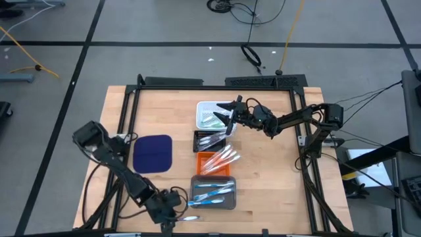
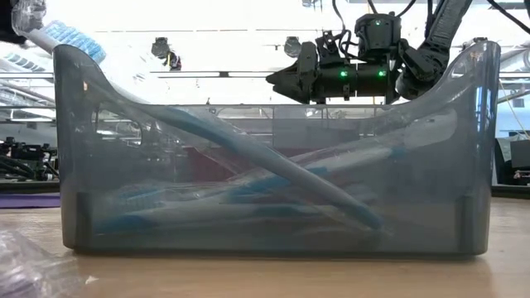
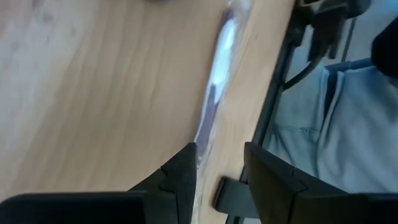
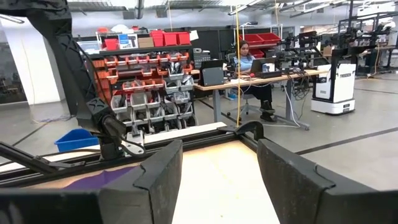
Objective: Pick & Place Toothbrushes
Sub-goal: Put the violet toothbrush into the black bin
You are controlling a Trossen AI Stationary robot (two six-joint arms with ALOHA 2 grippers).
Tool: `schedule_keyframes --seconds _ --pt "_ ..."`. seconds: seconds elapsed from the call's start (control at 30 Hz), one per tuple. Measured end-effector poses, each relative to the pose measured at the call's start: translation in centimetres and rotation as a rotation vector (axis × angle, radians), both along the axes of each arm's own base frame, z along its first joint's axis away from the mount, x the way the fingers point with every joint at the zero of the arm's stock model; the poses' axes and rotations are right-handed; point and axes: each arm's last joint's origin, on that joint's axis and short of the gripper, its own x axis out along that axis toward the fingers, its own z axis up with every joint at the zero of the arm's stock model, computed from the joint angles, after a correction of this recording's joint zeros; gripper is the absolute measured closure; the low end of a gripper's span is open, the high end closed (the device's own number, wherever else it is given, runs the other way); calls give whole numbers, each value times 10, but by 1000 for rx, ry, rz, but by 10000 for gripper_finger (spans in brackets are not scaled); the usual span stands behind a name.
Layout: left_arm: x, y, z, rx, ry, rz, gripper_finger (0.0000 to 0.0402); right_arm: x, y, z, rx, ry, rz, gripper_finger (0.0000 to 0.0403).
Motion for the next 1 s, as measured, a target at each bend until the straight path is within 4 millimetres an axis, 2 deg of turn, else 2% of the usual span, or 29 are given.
schedule_keyframes --seconds 0.37,0.57,0.67,0.83,1.0 --pt "-7 -11 -23 4 92 59 270 0 0 0 0 0 0 200" --pt "-7 -12 -29 6 124 40 272 0 0 0 0 0 -2 200" --pt "-7 -13 -29 6 119 32 297 0 0 0 0 0 -2 200" --pt "-9 -12 -30 14 132 -7 387 0 0 0 0 1 -1 204" --pt "-8 -12 -29 12 132 -16 397 0 0 0 0 1 -1 205"
